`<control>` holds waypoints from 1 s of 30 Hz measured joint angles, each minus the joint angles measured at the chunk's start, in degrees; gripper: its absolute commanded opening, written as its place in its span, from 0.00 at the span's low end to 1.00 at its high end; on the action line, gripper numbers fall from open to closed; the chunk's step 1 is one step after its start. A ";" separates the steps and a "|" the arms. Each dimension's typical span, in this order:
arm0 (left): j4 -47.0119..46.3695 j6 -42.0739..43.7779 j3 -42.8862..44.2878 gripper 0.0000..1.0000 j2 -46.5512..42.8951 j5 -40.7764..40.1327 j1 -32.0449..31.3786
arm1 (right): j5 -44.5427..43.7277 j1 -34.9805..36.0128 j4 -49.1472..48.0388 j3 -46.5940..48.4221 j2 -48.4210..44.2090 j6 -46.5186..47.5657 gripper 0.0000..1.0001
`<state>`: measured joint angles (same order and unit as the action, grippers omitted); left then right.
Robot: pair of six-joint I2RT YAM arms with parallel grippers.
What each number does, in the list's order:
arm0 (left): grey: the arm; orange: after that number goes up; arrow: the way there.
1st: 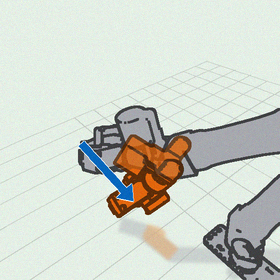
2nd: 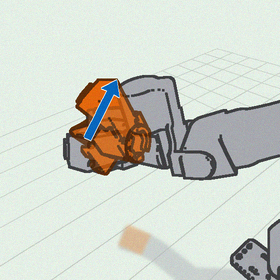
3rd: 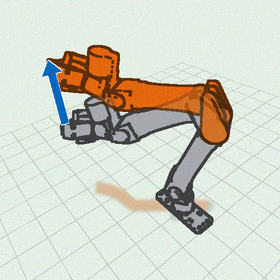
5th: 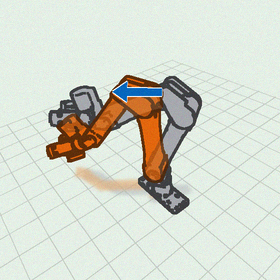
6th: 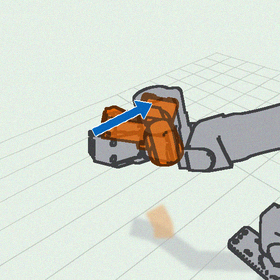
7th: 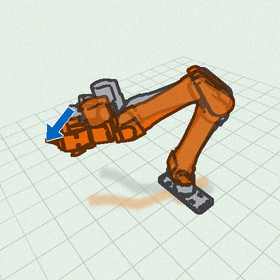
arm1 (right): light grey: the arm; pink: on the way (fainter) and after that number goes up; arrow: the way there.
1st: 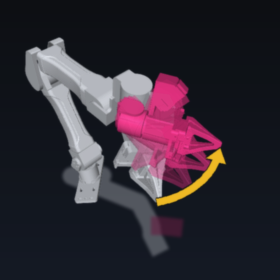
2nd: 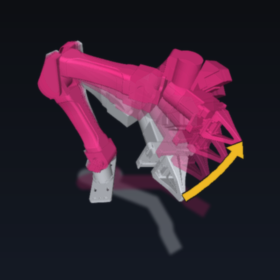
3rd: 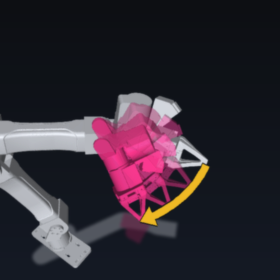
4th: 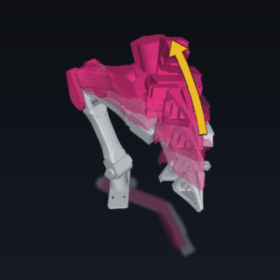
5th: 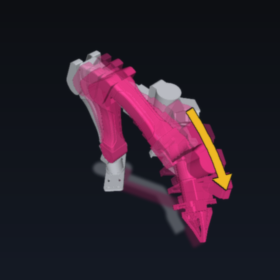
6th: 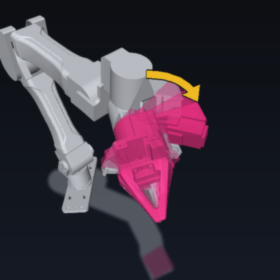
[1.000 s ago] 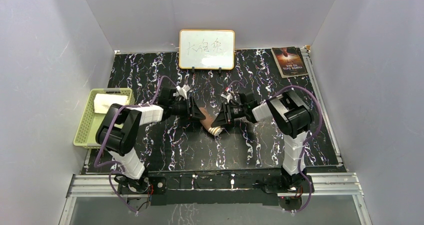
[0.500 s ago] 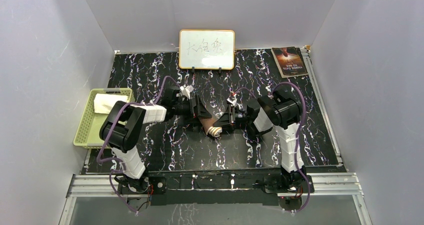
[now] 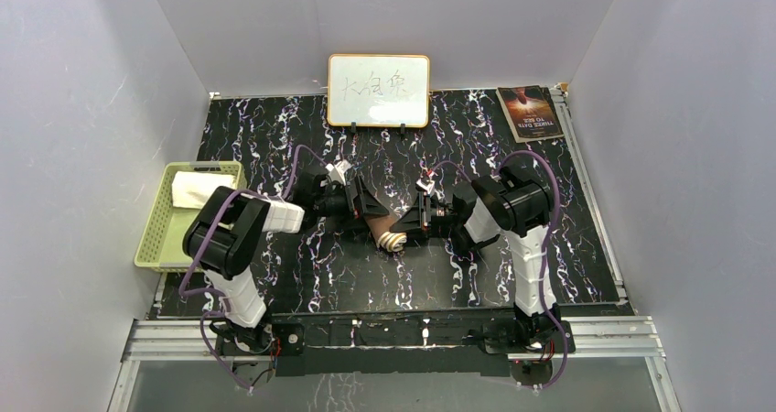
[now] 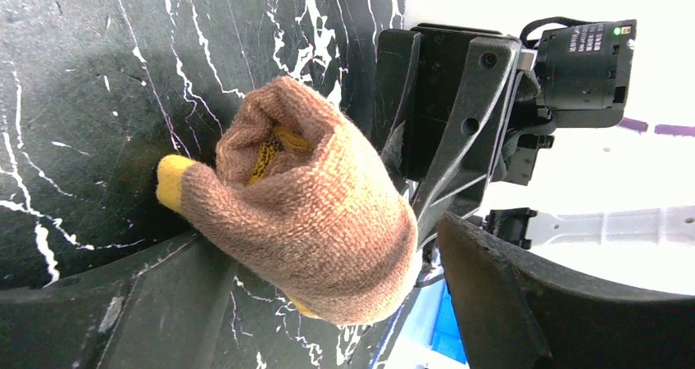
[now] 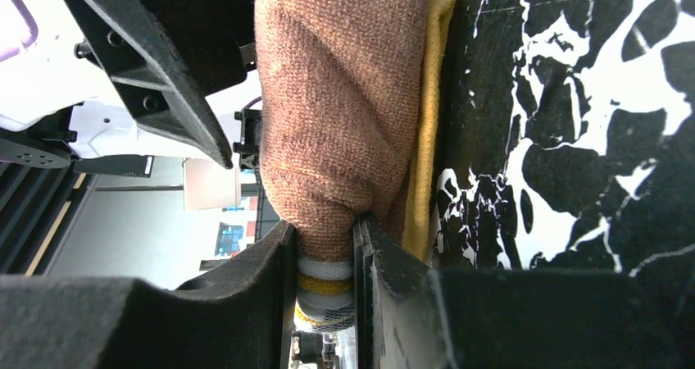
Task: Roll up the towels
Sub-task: Pick up the towel at the center of the board.
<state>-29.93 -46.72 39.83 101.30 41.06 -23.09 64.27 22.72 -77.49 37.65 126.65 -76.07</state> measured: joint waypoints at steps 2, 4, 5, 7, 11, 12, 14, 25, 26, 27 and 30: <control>-3.19 -2.49 -0.76 0.81 1.07 0.46 -0.09 | -0.02 0.00 0.83 -0.07 -0.28 0.90 0.16; -5.97 -4.76 -1.27 0.76 2.12 0.74 -0.26 | -0.04 -0.02 2.03 -0.07 -0.66 2.01 0.16; -7.13 -5.84 -1.38 0.72 2.67 0.83 -0.42 | -0.02 -0.02 2.75 -0.07 -0.87 2.64 0.16; -10.32 -8.92 -1.49 0.60 4.50 1.03 -1.11 | -0.02 -0.02 5.46 -0.07 -1.70 4.81 0.16; -14.01 -12.70 -3.17 0.11 5.81 -0.55 -1.90 | -0.02 -0.02 9.73 -0.07 -3.32 7.89 0.18; -14.47 -13.55 -3.89 0.01 5.90 -1.11 -2.01 | -0.09 -0.02 10.71 -0.07 -3.67 8.59 0.19; -14.97 -14.86 -5.01 0.00 5.77 -1.90 -2.32 | -0.33 -0.02 12.66 -0.07 -4.17 9.77 0.23; 1.64 -10.69 -3.65 0.00 -12.17 -6.19 4.44 | -4.59 -1.18 39.82 6.25 -20.87 29.53 0.63; 4.02 -9.81 -2.75 0.01 -15.10 -6.10 6.97 | -4.76 -2.01 40.61 6.64 -22.99 30.47 0.64; 6.19 -8.79 -1.90 0.01 -17.68 -6.16 9.33 | -4.79 -2.95 41.00 6.84 -24.85 31.15 0.66; 14.78 -4.35 2.80 0.01 -27.45 -5.92 20.37 | -4.79 -6.56 41.59 6.95 -29.24 32.63 0.70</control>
<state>-15.16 -51.07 42.63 73.84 35.14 -2.72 59.48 16.16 -35.90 44.60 97.41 -43.44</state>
